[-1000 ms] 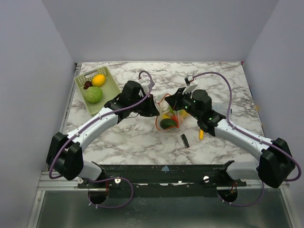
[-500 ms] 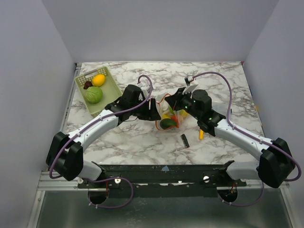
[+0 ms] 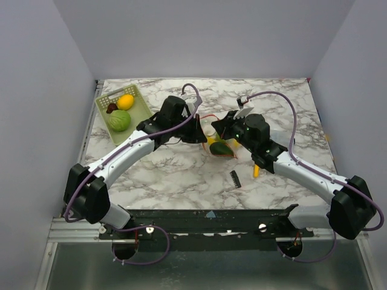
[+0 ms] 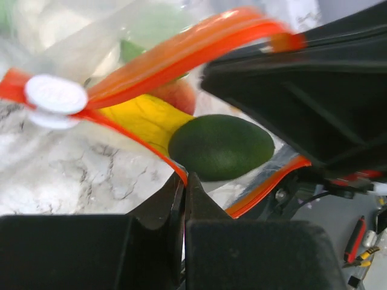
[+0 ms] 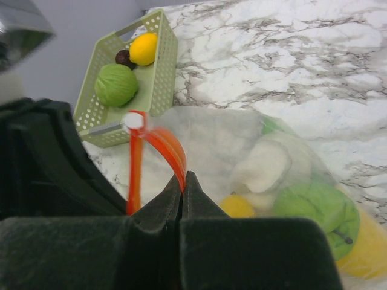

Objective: Place the food in the zip-top bag and seal the zipper
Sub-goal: Adjust the zipper food storage bag at the center of the board.

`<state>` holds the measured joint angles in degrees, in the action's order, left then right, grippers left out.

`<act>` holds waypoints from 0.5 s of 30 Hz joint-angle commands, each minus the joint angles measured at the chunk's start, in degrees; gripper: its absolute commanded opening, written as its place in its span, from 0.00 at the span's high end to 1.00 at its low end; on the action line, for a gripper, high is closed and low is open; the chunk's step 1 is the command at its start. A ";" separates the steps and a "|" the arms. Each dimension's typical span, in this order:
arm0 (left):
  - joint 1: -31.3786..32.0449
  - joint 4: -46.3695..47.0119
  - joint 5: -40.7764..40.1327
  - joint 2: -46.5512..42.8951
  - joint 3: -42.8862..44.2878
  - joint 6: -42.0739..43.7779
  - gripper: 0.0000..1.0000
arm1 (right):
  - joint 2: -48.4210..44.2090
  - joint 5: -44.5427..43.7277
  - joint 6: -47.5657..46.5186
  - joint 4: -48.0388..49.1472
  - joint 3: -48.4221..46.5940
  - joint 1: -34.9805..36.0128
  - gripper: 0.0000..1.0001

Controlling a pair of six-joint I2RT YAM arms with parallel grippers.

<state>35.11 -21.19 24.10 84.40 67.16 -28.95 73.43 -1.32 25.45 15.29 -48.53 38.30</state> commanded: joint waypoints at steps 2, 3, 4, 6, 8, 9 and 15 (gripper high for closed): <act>0.27 -1.17 6.08 -4.52 8.70 -0.41 1.00 | -2.56 -10.03 0.40 -0.68 1.00 0.19 0.99; 0.31 -1.73 6.24 -4.28 9.62 -0.85 1.00 | -3.25 -10.84 0.38 -0.65 1.32 0.26 0.99; 0.24 -2.48 5.94 -3.90 10.27 -1.02 1.00 | -3.78 -11.34 0.33 -0.59 1.48 0.22 0.99; 0.17 -4.72 3.37 -2.47 10.82 -0.94 1.00 | -4.87 -11.50 0.19 0.03 2.12 0.26 0.99; -0.27 -7.49 0.80 -0.45 10.72 -1.72 1.00 | -5.61 -11.39 -0.22 0.81 2.73 0.25 0.99; -0.76 -8.20 0.61 0.27 10.43 -2.25 1.00 | -5.67 -11.57 -0.33 0.89 2.75 0.21 0.99; -1.94 -7.63 0.30 -0.49 9.29 -2.48 1.00 | -5.63 -11.43 -0.40 0.23 2.34 0.26 0.99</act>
<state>33.95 -26.96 26.02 84.64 76.51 -30.96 68.58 -10.81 25.47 14.85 -46.48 38.30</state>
